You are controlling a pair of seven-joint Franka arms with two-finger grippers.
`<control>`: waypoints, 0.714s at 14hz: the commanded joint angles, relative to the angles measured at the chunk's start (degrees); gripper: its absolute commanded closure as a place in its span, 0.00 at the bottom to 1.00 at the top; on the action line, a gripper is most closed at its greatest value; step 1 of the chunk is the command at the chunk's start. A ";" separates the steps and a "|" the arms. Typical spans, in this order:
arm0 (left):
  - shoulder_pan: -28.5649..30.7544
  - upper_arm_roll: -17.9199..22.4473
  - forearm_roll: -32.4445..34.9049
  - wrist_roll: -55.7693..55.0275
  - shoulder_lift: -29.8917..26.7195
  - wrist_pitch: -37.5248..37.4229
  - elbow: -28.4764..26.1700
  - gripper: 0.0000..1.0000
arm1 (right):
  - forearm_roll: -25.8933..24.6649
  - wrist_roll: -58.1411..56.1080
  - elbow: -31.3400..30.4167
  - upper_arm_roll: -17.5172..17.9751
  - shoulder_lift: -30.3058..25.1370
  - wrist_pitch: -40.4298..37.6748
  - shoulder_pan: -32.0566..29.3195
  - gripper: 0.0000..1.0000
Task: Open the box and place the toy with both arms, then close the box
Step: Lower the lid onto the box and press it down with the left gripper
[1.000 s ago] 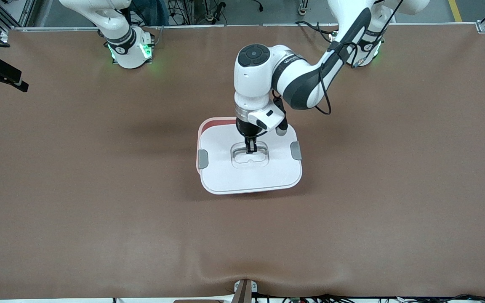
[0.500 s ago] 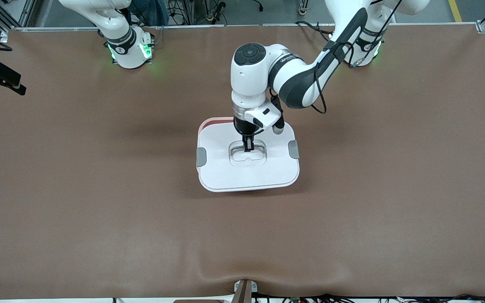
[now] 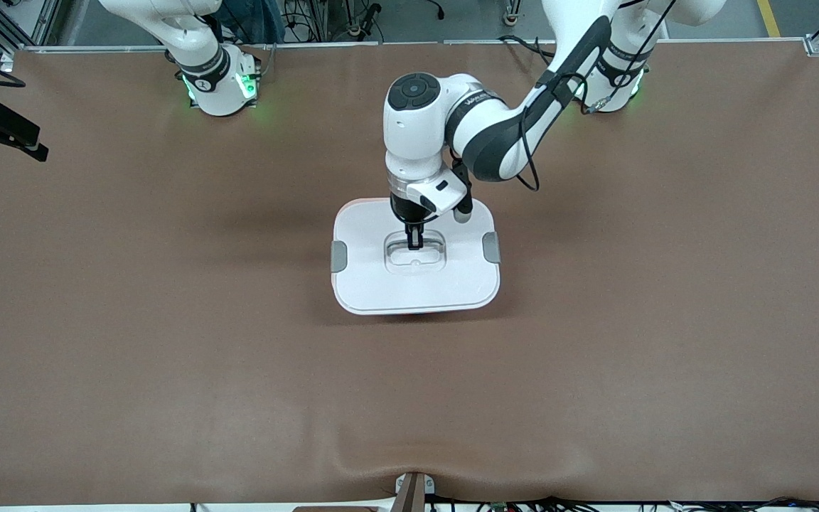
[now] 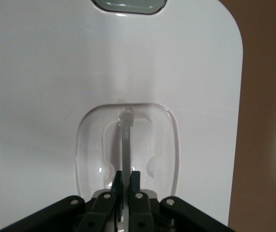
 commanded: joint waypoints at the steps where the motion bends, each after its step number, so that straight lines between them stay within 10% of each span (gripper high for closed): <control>1: -0.06 -0.87 1.50 0.65 -0.04 -0.01 -0.05 1.00 | -0.82 0.23 0.04 -0.15 -0.22 -0.02 0.70 0.00; 10: -0.06 -1.22 1.67 1.45 -0.66 2.71 -3.04 1.00 | -0.82 0.23 -0.05 -0.15 -0.05 0.24 1.23 0.00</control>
